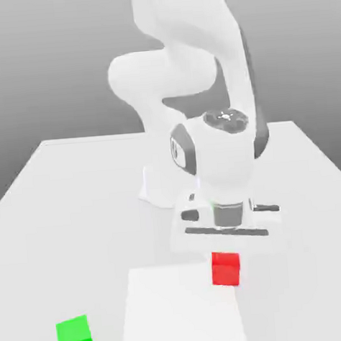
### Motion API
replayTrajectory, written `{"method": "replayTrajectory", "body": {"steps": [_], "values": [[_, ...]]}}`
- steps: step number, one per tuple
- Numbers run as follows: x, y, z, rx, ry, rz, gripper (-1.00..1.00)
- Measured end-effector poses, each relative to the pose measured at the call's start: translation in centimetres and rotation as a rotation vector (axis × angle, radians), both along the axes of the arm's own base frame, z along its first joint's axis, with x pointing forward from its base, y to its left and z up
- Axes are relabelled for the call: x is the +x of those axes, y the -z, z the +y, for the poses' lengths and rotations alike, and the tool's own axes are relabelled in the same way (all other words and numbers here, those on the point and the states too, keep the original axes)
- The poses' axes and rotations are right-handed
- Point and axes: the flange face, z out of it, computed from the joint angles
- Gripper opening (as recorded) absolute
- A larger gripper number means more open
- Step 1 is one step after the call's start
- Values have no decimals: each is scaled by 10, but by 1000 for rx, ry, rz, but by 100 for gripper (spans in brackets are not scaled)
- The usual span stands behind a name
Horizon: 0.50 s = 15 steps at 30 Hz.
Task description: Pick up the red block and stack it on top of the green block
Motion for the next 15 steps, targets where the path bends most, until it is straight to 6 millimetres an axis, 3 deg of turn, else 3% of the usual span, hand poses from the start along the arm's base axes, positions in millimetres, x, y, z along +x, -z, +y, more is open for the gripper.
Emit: {"method": "replayTrajectory", "body": {"steps": [4, 6, 8, 11, 15], "values": [[-1, -26, 1, -1, 3, 3, -100], [20, -34, -19, 7, 119, 5, -100], [46, -41, -50, 14, 275, 6, -100], [79, -50, -120, 20, 549, 6, -100], [108, -61, -203, 15, 857, 5, -100]]}}
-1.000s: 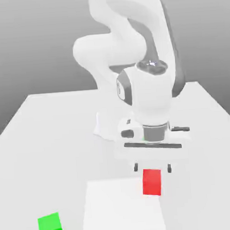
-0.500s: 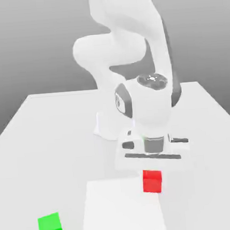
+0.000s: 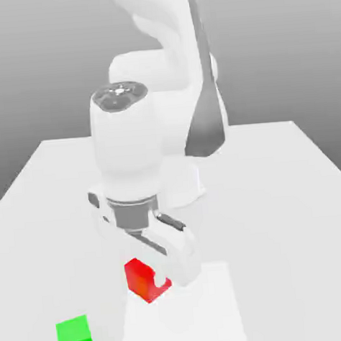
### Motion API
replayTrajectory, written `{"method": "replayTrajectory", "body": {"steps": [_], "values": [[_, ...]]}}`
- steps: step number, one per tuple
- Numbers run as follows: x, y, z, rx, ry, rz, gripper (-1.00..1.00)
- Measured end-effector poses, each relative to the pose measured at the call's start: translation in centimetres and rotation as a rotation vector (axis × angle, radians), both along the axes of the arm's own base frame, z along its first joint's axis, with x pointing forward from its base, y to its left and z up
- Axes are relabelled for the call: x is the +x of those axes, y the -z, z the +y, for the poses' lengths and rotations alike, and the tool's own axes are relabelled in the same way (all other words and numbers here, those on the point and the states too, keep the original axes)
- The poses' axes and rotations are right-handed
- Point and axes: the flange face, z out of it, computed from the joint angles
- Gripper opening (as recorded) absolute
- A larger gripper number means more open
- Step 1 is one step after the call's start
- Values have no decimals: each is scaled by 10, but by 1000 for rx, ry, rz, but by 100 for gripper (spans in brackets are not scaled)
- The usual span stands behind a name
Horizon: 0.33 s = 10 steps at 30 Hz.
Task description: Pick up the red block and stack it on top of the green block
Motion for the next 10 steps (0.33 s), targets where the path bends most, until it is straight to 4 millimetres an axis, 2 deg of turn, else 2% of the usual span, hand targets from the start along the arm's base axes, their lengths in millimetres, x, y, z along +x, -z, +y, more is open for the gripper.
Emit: {"method": "replayTrajectory", "body": {"steps": [2, 3, 6, 7, 10], "values": [[7, -2, -42, -7, 141, 4, -100], [9, 6, -52, -9, 174, 5, -100], [10, 43, -62, -12, 203, 6, -100], [9, 53, -62, -12, 205, 6, 100], [9, 53, -62, -12, 205, 6, 100]]}}
